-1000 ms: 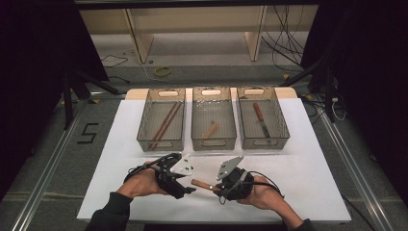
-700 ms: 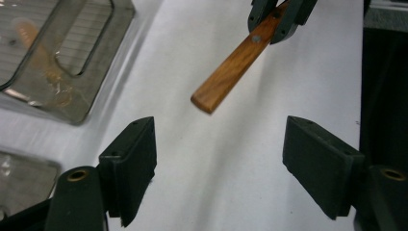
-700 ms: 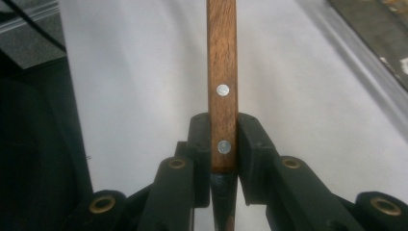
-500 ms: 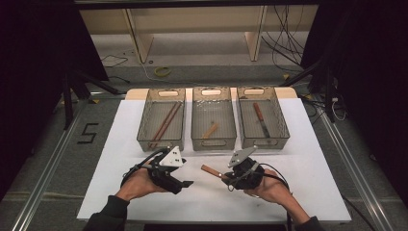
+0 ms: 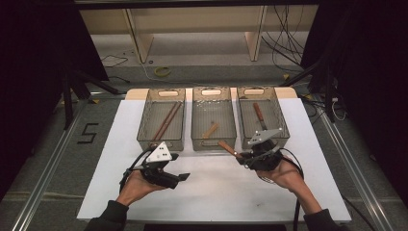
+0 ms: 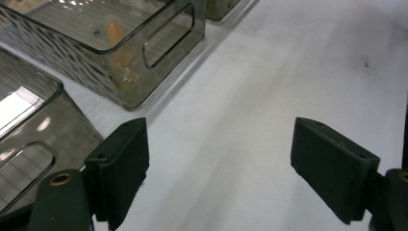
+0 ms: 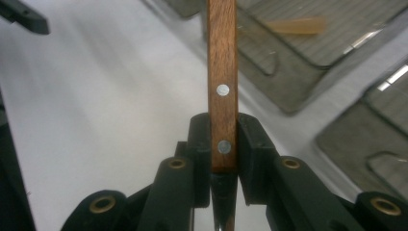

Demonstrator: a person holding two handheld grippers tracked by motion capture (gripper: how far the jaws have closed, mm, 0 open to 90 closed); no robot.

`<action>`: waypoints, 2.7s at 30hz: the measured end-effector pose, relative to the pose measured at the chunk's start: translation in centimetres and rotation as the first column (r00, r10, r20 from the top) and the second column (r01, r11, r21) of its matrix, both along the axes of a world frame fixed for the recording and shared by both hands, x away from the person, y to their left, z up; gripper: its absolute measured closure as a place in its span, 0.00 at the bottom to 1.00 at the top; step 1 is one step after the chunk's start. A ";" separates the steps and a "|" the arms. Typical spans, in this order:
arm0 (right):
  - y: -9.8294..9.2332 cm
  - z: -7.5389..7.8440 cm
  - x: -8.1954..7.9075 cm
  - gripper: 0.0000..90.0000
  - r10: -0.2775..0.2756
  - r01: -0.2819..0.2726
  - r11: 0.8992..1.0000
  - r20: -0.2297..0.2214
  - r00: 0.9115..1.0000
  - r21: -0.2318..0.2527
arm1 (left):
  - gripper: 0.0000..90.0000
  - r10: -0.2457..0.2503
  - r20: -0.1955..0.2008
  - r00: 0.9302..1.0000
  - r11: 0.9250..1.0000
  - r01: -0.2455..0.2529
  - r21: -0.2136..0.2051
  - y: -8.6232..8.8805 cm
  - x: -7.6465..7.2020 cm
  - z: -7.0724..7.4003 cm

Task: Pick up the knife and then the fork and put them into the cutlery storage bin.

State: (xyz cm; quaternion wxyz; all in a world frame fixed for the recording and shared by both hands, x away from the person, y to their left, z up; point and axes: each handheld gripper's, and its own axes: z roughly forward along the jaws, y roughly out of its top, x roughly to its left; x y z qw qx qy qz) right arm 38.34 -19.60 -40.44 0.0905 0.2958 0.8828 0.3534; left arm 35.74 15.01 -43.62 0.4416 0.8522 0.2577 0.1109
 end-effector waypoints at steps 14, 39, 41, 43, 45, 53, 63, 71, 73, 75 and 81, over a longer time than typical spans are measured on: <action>-3.7 2.7 5.1 0.87 -0.205 0.204 0.978 0.019 0.979 0.041 | 0.23 0.093 -0.020 0.995 0.992 -0.095 -0.085 1.6 -0.9 -1.5; -4.0 1.9 14.7 0.86 -0.451 0.450 0.893 -0.042 0.892 -0.025 | 0.21 0.147 -0.024 0.989 0.980 -0.149 -0.129 2.9 -1.9 -2.5; -3.9 1.8 15.0 0.86 -0.455 0.454 0.891 -0.050 0.889 -0.019 | 0.20 0.147 -0.023 0.989 0.981 -0.148 -0.129 2.9 -1.9 -2.6; -3.7 1.6 15.3 0.86 -0.464 0.464 0.886 -0.057 0.884 -0.018 | 0.20 0.147 -0.027 0.989 0.981 -0.149 -0.126 2.8 -2.0 -2.6; -3.6 1.3 15.5 0.86 -0.471 0.470 0.882 -0.057 0.880 -0.025 | 0.20 0.145 -0.026 0.989 0.981 -0.147 -0.126 2.8 -2.0 -2.7; -3.5 0.6 16.3 0.86 -0.493 0.492 0.870 -0.074 0.867 -0.034 | 0.20 0.146 -0.024 0.989 0.981 -0.148 -0.127 3.0 -1.9 -2.7; -2.9 0.6 17.0 0.79 -0.514 0.513 0.858 -0.073 0.855 -0.031 | 0.20 0.145 -0.024 0.989 0.980 -0.147 -0.131 3.0 -1.9 -2.7; -2.9 1.8 16.5 0.61 -0.506 0.508 0.861 -0.073 0.859 0.012 | 0.20 0.143 -0.025 0.989 0.981 -0.146 -0.129 3.0 -1.9 -2.8; -3.0 2.0 16.2 0.56 -0.502 0.505 0.863 -0.081 0.861 0.027 | 0.20 0.143 -0.025 0.989 0.981 -0.145 -0.129 3.1 -1.9 -2.7; -3.1 2.3 15.7 0.53 -0.490 0.493 0.869 -0.080 0.868 0.034 | 0.20 0.147 -0.027 0.989 0.980 -0.149 -0.133 3.1 -1.9 -2.7; -2.9 3.2 13.4 0.43 -0.437 0.440 0.893 -0.055 0.898 0.093 | 0.20 0.149 -0.032 0.988 0.978 -0.152 -0.140 3.2 -1.8 -2.7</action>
